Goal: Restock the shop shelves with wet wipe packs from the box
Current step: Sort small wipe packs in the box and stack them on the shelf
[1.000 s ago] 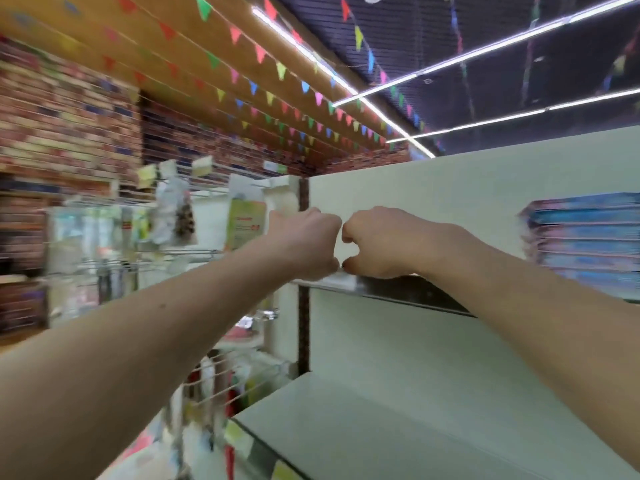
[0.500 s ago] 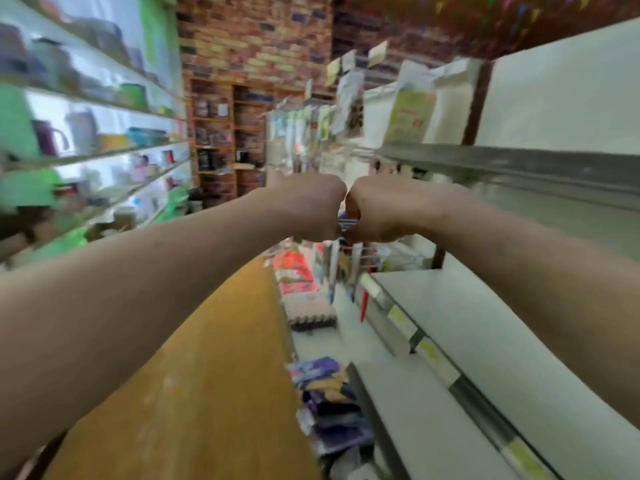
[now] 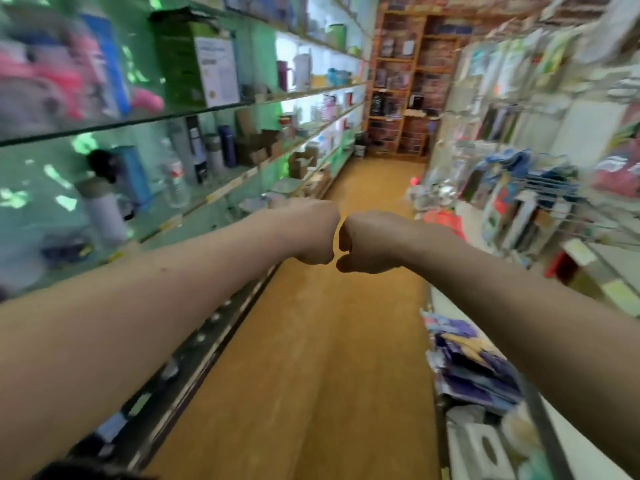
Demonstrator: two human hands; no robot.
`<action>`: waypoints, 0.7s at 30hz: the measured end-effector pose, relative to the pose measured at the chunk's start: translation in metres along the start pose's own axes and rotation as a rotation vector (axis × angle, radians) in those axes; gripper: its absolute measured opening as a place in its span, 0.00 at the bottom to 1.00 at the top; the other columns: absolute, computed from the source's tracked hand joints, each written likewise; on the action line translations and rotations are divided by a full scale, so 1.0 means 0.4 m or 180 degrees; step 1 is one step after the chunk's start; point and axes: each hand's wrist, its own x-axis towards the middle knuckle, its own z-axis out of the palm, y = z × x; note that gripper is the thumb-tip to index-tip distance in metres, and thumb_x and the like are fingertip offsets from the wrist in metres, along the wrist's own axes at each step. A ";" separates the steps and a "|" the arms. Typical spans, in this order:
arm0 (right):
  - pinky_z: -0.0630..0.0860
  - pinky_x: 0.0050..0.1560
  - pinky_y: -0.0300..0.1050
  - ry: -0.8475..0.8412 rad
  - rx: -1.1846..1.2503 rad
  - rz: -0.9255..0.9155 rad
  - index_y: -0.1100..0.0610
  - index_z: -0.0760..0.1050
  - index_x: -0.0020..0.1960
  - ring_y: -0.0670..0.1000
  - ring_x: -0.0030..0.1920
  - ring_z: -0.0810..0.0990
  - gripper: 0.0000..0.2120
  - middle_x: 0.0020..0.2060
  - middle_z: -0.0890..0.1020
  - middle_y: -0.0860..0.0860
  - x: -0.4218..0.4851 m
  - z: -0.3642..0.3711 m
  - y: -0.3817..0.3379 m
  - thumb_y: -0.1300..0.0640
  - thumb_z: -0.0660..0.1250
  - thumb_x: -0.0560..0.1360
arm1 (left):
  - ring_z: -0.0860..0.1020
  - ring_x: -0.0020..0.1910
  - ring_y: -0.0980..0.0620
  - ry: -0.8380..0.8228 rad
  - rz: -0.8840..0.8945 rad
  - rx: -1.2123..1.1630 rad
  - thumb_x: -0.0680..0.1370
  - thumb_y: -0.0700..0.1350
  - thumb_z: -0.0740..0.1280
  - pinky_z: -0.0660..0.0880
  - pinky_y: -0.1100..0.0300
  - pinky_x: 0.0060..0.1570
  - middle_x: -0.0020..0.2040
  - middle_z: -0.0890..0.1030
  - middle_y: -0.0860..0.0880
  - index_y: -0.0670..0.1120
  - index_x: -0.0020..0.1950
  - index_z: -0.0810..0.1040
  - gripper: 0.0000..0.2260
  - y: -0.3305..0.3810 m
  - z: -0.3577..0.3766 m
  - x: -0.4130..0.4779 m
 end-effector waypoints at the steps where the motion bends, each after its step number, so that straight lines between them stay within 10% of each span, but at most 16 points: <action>1: 0.77 0.51 0.46 -0.0043 0.0042 -0.0120 0.56 0.74 0.63 0.55 0.53 0.78 0.17 0.56 0.79 0.53 0.008 0.017 -0.056 0.51 0.67 0.77 | 0.78 0.44 0.50 -0.0098 -0.0121 -0.0017 0.75 0.48 0.69 0.74 0.57 0.39 0.46 0.78 0.49 0.48 0.58 0.77 0.12 -0.041 0.027 -0.040; 4: 0.73 0.49 0.43 -0.0168 0.0108 -0.0534 0.58 0.75 0.63 0.55 0.55 0.77 0.15 0.57 0.79 0.53 0.017 0.072 -0.224 0.54 0.66 0.77 | 0.74 0.45 0.48 -0.0332 -0.0530 -0.0117 0.75 0.49 0.68 0.72 0.49 0.51 0.46 0.77 0.49 0.48 0.58 0.76 0.13 -0.154 0.104 -0.164; 13: 0.77 0.49 0.48 -0.0796 0.0239 -0.1370 0.55 0.73 0.62 0.55 0.48 0.78 0.14 0.48 0.78 0.52 0.011 0.248 -0.674 0.54 0.65 0.77 | 0.76 0.51 0.47 -0.1022 -0.1282 -0.0388 0.76 0.51 0.65 0.67 0.52 0.48 0.52 0.79 0.50 0.52 0.60 0.75 0.12 -0.428 0.326 -0.523; 21: 0.67 0.27 0.41 -0.1251 -0.0024 -0.1802 0.55 0.66 0.34 0.49 0.30 0.70 0.14 0.33 0.73 0.51 0.019 0.437 -0.914 0.54 0.66 0.75 | 0.77 0.46 0.45 -0.1549 -0.1987 -0.0912 0.72 0.49 0.67 0.73 0.52 0.46 0.51 0.80 0.48 0.51 0.50 0.77 0.08 -0.578 0.553 -0.753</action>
